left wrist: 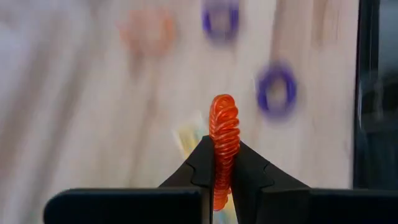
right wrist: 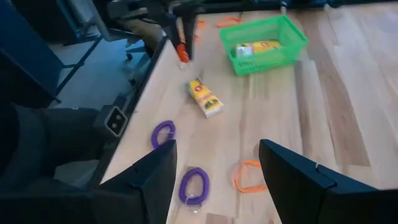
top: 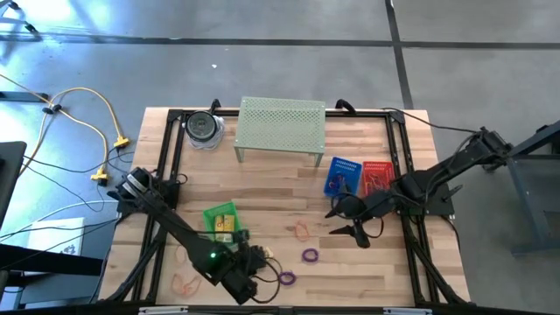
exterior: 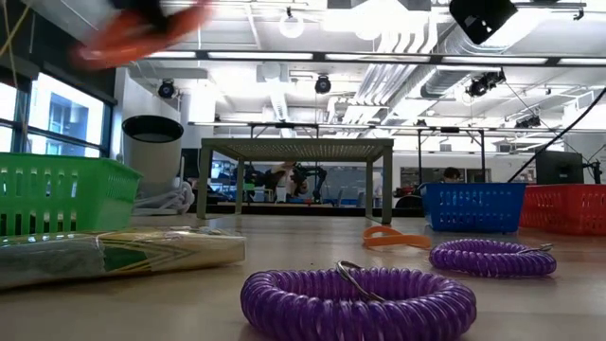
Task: Pick & Place Office Desk Supplies
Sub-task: Put the orange spring keychain into the blue bin
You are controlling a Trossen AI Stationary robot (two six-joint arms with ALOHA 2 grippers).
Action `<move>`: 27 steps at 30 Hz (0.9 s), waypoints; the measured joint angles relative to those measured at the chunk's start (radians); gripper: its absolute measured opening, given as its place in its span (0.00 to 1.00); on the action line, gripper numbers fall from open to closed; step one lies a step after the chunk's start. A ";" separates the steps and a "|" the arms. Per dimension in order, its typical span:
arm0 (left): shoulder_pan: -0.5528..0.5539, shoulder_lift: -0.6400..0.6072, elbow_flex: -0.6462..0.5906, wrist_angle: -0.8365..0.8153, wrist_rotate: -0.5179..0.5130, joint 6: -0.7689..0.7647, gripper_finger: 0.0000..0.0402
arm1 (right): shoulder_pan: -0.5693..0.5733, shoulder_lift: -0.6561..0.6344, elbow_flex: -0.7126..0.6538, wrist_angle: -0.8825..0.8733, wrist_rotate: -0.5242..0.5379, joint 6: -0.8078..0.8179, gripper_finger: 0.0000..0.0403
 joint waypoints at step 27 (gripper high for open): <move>0.246 -0.101 -0.001 0.341 -0.051 0.631 0.04 | 0.065 0.269 0.000 0.577 0.177 -0.506 0.54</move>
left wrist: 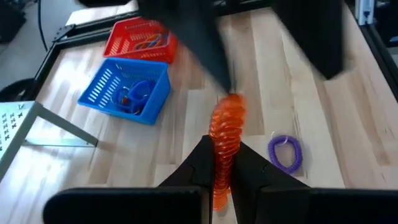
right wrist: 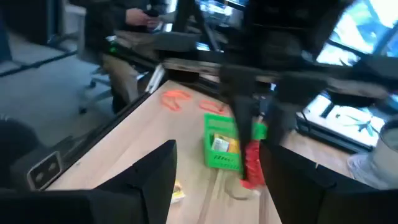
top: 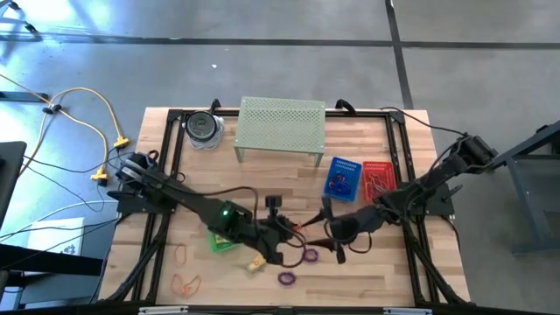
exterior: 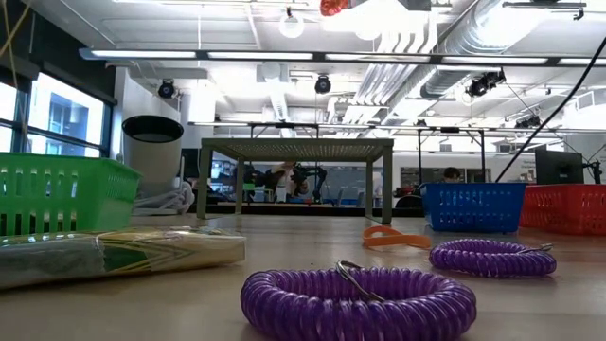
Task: Pick & Place Office Desk Supplies
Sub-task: Put the orange spring keychain into the blue bin
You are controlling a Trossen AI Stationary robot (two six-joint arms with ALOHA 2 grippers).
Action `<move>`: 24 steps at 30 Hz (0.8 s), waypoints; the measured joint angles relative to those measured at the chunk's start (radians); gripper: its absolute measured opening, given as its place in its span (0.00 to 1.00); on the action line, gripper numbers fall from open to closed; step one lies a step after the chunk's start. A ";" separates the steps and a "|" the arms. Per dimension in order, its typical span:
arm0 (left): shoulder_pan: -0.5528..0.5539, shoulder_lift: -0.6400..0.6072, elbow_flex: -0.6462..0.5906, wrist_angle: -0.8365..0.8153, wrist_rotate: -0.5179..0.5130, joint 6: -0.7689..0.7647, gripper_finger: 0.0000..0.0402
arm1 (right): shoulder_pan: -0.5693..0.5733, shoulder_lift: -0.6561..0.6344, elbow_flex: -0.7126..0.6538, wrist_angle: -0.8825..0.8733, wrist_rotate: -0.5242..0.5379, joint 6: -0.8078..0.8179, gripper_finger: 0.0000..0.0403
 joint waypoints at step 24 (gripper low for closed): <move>0.037 0.000 -0.001 0.140 0.088 0.086 0.04 | 0.021 0.000 0.000 0.018 0.153 -0.125 0.29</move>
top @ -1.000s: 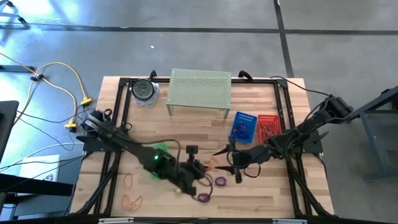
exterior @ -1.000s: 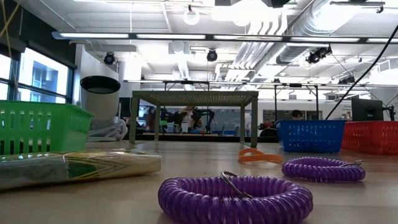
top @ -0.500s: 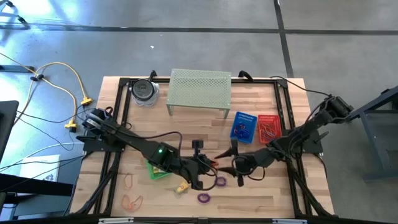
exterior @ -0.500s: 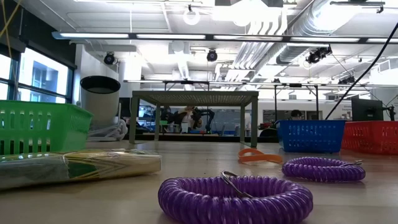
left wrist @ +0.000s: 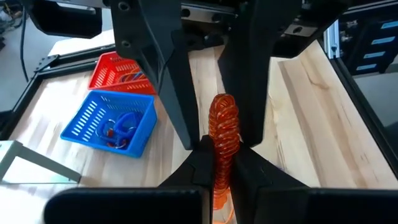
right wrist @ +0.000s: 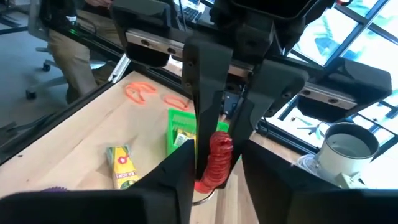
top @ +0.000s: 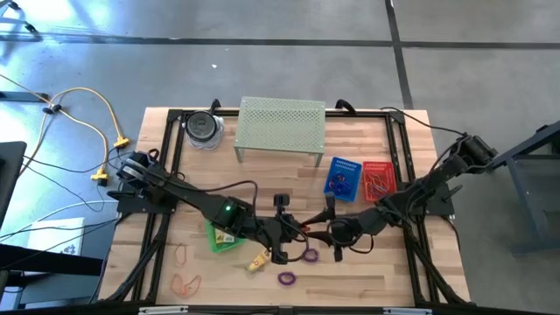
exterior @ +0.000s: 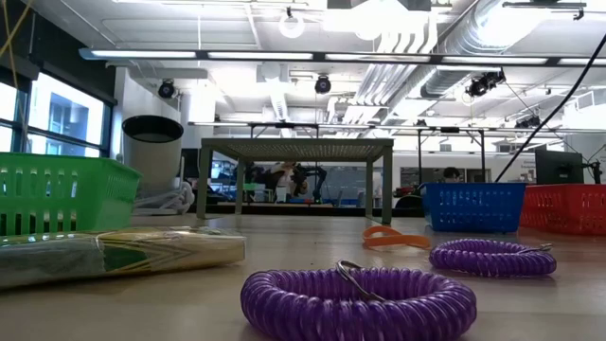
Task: Pick & Place Office Desk Supplies
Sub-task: Put the orange spring keychain into the blue bin
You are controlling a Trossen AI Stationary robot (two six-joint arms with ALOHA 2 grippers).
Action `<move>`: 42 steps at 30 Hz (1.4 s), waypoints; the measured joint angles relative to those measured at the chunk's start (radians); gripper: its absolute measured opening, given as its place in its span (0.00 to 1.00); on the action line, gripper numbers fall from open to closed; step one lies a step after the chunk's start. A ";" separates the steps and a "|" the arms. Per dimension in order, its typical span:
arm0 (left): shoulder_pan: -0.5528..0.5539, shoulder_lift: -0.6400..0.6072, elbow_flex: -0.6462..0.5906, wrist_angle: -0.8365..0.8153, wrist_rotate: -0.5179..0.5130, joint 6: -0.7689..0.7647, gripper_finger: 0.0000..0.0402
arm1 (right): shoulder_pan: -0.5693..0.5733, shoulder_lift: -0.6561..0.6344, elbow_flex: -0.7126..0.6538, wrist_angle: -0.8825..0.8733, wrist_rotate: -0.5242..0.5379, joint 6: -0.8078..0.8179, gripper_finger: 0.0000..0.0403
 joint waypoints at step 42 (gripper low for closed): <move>0.004 0.002 0.001 0.012 -0.043 -0.083 0.53 | 0.098 -0.067 0.000 -0.519 0.340 0.344 0.02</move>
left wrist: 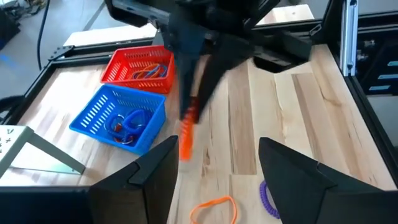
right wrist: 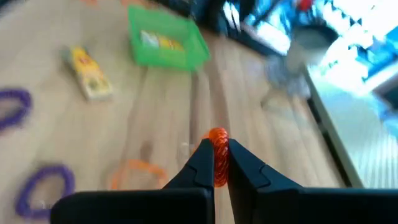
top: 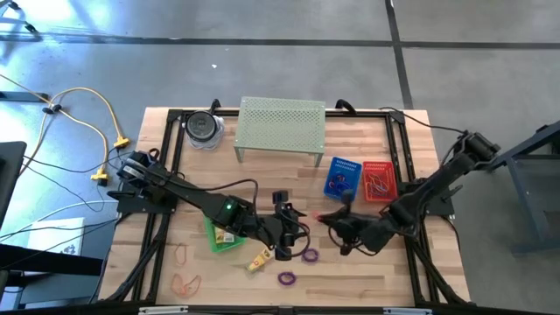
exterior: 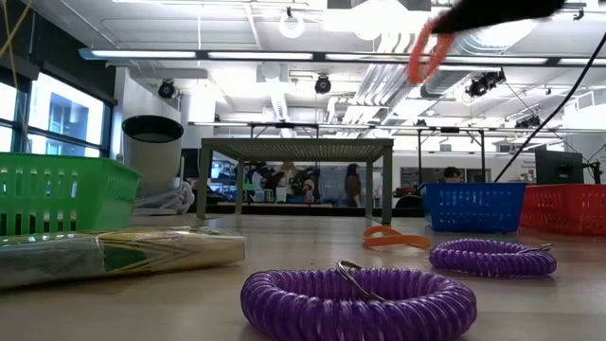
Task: Pick & Place Office Desk Supplies
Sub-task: Put the orange spring keychain into the blue bin
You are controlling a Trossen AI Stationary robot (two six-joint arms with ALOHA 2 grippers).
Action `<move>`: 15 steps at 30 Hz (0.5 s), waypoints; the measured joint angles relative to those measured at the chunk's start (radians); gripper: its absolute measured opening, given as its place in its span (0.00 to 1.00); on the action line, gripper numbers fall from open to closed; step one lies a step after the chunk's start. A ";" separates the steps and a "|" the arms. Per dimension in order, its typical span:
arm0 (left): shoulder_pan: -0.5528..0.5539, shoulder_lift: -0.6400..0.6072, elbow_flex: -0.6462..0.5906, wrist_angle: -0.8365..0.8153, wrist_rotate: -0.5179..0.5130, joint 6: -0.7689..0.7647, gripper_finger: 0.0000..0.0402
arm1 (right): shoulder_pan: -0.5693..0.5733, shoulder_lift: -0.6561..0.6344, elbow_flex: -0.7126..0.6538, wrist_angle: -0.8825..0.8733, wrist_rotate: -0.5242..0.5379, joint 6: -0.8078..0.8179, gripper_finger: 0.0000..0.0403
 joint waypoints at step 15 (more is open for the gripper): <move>-0.002 0.000 0.000 -0.029 0.037 -0.109 0.53 | -0.221 -0.279 0.000 -0.667 -0.096 0.640 0.02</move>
